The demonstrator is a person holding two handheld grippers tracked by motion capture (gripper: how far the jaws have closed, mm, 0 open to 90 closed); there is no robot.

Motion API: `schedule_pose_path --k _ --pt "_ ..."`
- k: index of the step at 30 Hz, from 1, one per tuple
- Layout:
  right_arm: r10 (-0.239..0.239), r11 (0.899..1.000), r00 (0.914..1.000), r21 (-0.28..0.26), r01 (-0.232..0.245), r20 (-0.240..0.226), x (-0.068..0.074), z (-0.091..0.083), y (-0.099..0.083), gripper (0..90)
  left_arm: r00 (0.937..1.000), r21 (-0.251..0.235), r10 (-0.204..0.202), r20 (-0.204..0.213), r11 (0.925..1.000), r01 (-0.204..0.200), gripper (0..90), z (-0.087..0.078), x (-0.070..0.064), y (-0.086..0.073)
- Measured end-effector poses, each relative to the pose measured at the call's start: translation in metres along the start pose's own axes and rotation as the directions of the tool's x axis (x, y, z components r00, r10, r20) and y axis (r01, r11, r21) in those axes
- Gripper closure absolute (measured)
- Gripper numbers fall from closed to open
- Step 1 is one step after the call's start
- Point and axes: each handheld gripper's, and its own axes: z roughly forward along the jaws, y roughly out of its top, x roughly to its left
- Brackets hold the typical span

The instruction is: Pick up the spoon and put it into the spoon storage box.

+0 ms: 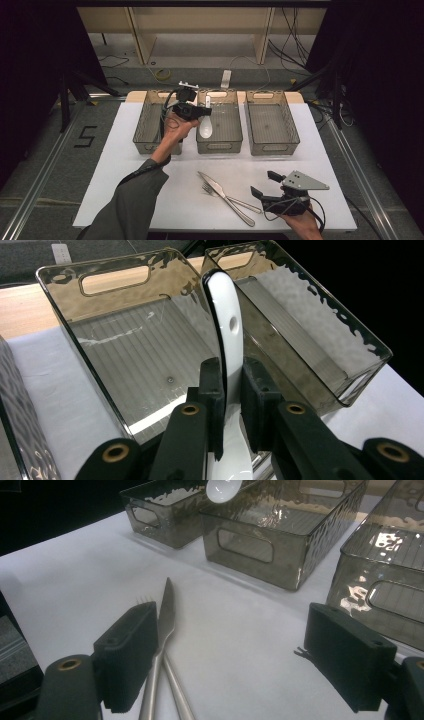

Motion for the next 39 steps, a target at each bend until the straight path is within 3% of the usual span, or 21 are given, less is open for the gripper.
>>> schedule_pose_path --k 4,15,24,28,39 --pt "0.000 1.000 1.0000 0.001 0.000 0.001 0.000 0.000 0.000 22.8 1.0000 0.002 -0.004 -0.004 1.0000 0.004 85.1 0.003 0.000 0.001" --pt "0.001 1.000 1.0000 0.000 -0.001 -0.001 0.000 0.000 0.000 22.8 0.9997 0.019 0.006 -0.024 0.9998 -0.006 85.2 0.015 -0.004 0.005" --pt "-0.001 1.000 1.0000 0.000 0.001 -0.002 0.001 0.000 0.000 22.8 0.9990 0.020 -0.004 -0.045 0.9998 0.005 84.9 0.024 0.000 -0.001" --pt "-0.001 1.000 1.0000 0.000 0.001 -0.003 0.001 0.000 0.000 22.8 0.9985 0.033 0.015 -0.053 0.9994 -0.013 84.7 0.029 0.000 -0.004" --pt "0.001 1.000 1.0000 0.001 -0.001 -0.004 0.001 0.000 0.000 22.8 0.9985 0.042 0.020 -0.052 0.9990 -0.018 84.3 0.038 -0.001 -0.008"
